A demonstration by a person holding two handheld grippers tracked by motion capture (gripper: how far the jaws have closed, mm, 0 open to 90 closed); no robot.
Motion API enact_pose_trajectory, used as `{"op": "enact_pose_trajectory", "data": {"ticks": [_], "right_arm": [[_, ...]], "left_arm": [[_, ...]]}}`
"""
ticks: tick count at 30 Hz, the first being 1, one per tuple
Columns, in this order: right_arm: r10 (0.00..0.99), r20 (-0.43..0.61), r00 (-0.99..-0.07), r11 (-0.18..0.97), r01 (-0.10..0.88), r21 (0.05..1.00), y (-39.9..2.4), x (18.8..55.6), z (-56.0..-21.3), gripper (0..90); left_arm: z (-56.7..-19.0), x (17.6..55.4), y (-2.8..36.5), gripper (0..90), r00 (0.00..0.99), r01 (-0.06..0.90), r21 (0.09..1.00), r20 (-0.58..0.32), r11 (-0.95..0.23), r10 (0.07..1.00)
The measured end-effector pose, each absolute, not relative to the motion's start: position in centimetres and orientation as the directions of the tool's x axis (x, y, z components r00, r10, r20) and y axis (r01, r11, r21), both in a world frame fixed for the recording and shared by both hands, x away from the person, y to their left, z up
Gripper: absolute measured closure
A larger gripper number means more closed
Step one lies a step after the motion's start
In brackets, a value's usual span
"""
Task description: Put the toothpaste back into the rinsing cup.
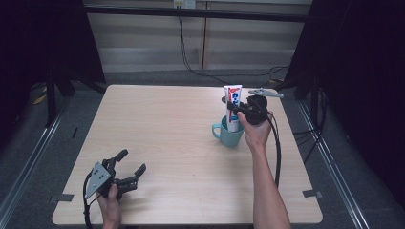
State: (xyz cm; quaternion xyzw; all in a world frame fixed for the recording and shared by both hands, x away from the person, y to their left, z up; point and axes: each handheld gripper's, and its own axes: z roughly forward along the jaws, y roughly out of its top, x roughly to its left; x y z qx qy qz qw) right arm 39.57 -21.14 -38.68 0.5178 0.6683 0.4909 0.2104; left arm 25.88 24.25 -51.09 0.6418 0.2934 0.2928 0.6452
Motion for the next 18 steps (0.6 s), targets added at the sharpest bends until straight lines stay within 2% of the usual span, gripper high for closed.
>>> {"op": "enact_pose_trajectory", "data": {"ticks": [18], "right_arm": [[0.907, 0.220, -0.358, -0.001, 0.523, 0.852, -21.5, 39.6, -40.3, 66.4]], "left_arm": [[-51.1, 25.9, 24.3, 15.4, 0.654, -0.003, 1.000, 0.000, 0.002, 0.756]]}}
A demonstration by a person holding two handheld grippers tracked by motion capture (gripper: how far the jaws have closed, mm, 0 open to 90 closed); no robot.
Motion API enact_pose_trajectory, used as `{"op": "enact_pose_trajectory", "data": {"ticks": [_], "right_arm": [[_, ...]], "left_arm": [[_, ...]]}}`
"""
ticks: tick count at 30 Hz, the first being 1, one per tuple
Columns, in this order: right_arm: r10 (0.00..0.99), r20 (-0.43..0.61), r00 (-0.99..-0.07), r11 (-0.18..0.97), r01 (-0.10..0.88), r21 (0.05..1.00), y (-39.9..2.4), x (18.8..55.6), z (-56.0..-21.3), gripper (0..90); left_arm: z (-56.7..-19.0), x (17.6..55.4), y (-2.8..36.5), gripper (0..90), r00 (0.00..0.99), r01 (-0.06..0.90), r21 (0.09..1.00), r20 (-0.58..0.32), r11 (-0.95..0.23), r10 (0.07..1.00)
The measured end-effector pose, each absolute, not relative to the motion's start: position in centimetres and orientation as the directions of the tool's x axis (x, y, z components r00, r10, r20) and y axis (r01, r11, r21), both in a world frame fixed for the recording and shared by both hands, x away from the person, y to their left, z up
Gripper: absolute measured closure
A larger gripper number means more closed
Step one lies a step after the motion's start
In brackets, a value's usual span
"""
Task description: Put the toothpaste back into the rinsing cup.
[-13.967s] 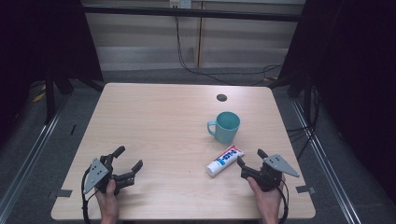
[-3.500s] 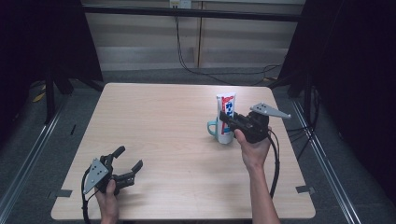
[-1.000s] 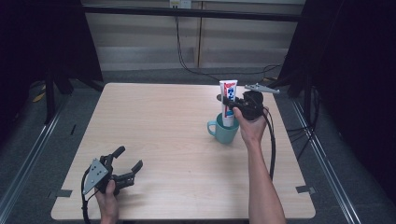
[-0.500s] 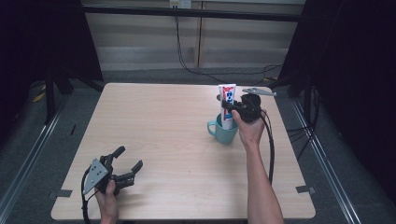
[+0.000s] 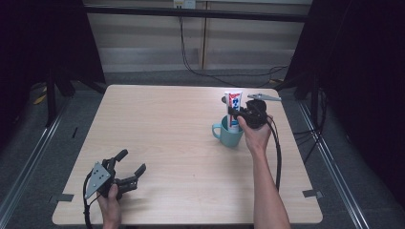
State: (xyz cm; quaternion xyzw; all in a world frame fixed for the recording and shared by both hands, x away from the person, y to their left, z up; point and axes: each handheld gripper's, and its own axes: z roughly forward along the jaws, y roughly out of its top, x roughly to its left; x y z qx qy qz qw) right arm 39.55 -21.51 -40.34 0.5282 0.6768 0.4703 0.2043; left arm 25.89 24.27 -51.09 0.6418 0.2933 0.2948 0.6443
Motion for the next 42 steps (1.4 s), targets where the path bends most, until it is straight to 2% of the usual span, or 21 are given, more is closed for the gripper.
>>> {"op": "enact_pose_trajectory", "data": {"ticks": [28, 39, 42], "right_arm": [[0.920, 0.216, -0.327, -0.006, 0.539, 0.842, -21.9, 38.6, -42.6, 64.5], [0.929, 0.147, -0.339, 0.066, 0.544, 0.837, -21.0, 38.2, -43.7, 61.5], [0.926, 0.157, -0.342, 0.059, 0.544, 0.837, -21.2, 38.1, -43.7, 60.9]], "left_arm": [[-51.1, 25.9, 24.3, 15.4, 0.652, -0.004, 1.000, -0.001, 0.005, 0.758], [-51.1, 25.8, 24.2, 15.4, 0.656, -0.005, 1.000, -0.002, 0.008, 0.755], [-51.1, 25.9, 24.3, 15.4, 0.653, -0.006, 1.000, 0.002, 0.003, 0.757]]}}
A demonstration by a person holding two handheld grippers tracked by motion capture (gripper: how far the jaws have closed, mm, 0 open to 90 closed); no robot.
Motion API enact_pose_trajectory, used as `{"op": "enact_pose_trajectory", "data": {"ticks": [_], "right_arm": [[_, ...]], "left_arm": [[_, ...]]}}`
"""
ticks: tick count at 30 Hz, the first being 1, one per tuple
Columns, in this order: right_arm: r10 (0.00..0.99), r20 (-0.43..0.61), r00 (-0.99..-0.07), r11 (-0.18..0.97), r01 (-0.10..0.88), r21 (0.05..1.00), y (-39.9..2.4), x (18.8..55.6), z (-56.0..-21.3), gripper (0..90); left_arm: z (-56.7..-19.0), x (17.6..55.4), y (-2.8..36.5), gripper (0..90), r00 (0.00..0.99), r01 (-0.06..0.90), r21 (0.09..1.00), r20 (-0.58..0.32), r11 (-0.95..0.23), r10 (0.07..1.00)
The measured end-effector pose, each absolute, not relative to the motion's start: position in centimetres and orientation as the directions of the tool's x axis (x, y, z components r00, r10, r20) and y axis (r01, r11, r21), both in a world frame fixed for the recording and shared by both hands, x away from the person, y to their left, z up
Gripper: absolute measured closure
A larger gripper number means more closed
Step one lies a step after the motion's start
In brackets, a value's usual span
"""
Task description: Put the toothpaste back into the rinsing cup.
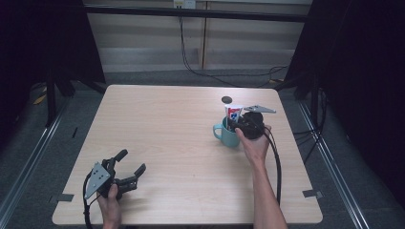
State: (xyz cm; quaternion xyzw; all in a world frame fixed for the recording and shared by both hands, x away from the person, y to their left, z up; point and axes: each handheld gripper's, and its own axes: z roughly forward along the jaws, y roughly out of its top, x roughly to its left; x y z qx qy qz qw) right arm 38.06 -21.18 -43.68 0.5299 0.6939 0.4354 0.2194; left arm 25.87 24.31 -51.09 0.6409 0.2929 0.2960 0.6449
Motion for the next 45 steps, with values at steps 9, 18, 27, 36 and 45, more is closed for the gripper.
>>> {"op": "enact_pose_trajectory", "data": {"ticks": [9, 18, 27, 36, 45], "right_arm": [[0.914, 0.197, -0.356, 0.017, 0.517, 0.856, -21.5, 37.8, -42.6, 47.0], [0.907, 0.218, -0.360, -0.008, 0.504, 0.864, -21.6, 37.6, -42.7, 33.2], [0.906, 0.239, -0.349, -0.033, 0.505, 0.862, -21.8, 36.8, -42.3, 15.8], [0.913, 0.239, -0.332, -0.050, 0.489, 0.871, -22.1, 35.3, -41.8, 14.1], [0.923, 0.208, -0.323, -0.038, 0.461, 0.887, -22.3, 33.7, -41.9, 14.1]], "left_arm": [[-51.1, 25.9, 24.3, 15.4, 0.651, -0.003, 1.000, -0.002, 0.005, 0.759], [-51.1, 25.9, 24.3, 15.4, 0.652, 0.001, 1.000, 0.001, -0.002, 0.758], [-51.1, 25.9, 24.3, 15.4, 0.652, 0.002, 1.000, 0.001, -0.003, 0.758], [-51.1, 25.9, 24.3, 15.4, 0.652, -0.001, 1.000, 0.004, -0.004, 0.758], [-51.1, 25.9, 24.3, 15.4, 0.652, 0.000, 1.000, 0.003, -0.004, 0.758]]}}
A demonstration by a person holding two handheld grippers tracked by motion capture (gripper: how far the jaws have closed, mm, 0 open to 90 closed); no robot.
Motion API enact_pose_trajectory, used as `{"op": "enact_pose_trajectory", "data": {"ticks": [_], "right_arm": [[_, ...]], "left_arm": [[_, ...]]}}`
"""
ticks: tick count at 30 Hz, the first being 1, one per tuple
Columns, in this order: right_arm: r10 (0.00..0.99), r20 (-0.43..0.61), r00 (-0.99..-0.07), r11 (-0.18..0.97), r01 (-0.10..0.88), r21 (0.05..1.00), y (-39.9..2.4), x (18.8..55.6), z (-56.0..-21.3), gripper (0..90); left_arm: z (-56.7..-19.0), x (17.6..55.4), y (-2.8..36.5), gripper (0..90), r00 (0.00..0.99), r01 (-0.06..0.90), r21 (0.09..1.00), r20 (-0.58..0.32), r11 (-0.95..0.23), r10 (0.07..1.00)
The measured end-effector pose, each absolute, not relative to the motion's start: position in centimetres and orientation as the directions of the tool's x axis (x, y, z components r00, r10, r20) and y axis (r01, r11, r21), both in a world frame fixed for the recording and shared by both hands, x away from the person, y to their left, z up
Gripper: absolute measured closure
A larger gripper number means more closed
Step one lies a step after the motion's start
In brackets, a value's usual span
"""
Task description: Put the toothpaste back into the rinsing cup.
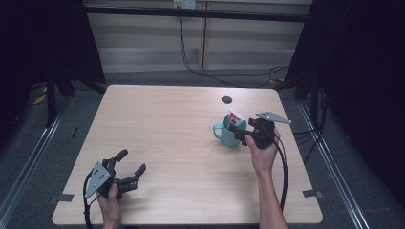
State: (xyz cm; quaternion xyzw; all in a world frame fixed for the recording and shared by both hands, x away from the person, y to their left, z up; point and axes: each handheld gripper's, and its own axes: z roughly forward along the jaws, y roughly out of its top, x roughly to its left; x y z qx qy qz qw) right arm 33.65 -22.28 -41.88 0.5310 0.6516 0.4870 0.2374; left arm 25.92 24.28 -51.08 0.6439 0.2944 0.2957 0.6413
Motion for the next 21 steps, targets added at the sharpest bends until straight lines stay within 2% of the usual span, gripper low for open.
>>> {"op": "enact_pose_trajectory", "data": {"ticks": [21], "right_arm": [[0.930, 0.213, -0.299, -0.065, 0.437, 0.897, -22.4, 29.3, -44.2, 14.1]], "left_arm": [[-51.1, 25.9, 24.3, 15.4, 0.652, 0.002, 1.000, 0.001, -0.003, 0.758]]}}
